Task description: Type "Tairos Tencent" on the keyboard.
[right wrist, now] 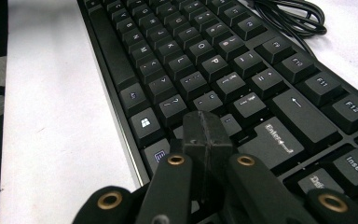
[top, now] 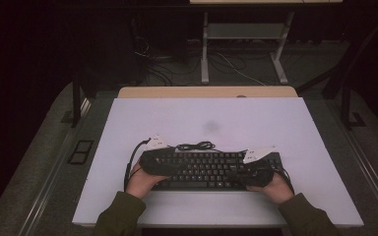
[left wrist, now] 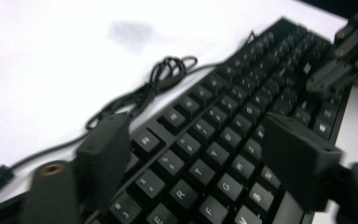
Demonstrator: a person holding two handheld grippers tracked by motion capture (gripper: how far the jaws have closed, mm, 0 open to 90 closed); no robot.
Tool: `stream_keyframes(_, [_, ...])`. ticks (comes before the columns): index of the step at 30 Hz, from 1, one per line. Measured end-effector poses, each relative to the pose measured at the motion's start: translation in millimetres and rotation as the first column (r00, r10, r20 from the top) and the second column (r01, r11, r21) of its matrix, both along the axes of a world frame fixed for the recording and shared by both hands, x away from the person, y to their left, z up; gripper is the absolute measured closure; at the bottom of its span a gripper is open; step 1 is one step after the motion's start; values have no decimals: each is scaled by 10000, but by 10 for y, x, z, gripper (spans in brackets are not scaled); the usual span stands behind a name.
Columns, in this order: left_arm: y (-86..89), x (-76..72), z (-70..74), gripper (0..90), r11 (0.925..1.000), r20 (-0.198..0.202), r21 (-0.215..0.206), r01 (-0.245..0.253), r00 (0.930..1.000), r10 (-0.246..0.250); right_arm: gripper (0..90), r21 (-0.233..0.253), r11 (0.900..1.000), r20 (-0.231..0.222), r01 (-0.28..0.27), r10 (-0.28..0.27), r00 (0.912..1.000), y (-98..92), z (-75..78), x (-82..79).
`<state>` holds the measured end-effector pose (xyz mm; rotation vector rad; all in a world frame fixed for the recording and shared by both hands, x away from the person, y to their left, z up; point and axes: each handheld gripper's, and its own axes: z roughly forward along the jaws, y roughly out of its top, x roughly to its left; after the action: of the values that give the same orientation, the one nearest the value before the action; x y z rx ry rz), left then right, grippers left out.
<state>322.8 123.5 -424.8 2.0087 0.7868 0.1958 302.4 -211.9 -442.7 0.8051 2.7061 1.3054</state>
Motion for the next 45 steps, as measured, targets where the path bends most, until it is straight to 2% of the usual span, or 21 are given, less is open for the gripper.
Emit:
stream_keyframes(8, [-16,11,-31,427,9997,-275,-53,222,9994,-223,895,8,10000,1,7,-7,10000,2,-1,-1])
stream_keyframes(9, [-14,13,-33,482,9997,-298,-40,261,9992,-262,895,8,10000,-5,2,-2,10000,0,-1,-1])
stream_keyframes(10, [-15,13,-36,482,9997,-314,-27,262,9992,-262,895,8,10000,-5,2,-2,10000,0,-1,-1])
stream_keyframes(12, [-18,12,-38,537,9996,-332,12,295,9990,-295,895,7,10000,7,15,-15,10000,1,-1,-3])
stream_keyframes(13, [-23,10,-37,595,9995,-333,33,304,9990,-303,895,7,10000,4,8,-8,10000,1,-2,-3])
stream_keyframes(15, [-29,11,-32,624,9993,-368,128,338,9988,-334,894,11,10000,6,5,-5,10000,0,-2,-2])
stream_keyframes(18, [-46,10,-32,729,9992,-470,202,351,9983,-341,895,6,10000,2,16,-16,10000,1,-2,-4])
stream_keyframes(19, [-51,11,-32,729,9989,-496,282,384,9981,-370,895,6,10000,2,16,-16,10000,1,-2,-4])
stream_keyframes(23, [-73,14,-34,832,9975,-558,552,431,9976,-401,894,3,10000,21,20,-20,10000,2,-2,-5])
stream_keyframes(29, [-96,28,-50,888,9963,-780,747,433,9962,-375,895,2,10000,34,7,-7,10000,1,-3,-5])
stream_keyframes(36, [-122,42,-67,889,9937,-875,1003,497,9953,-409,894,22,10000,31,3,-3,10000,-2,-5,-3])
stream_keyframes(45, [-138,48,-79,890,9934,-1023,1055,453,9942,-345,895,30,10000,28,7,-7,10000,-2,-5,-3])
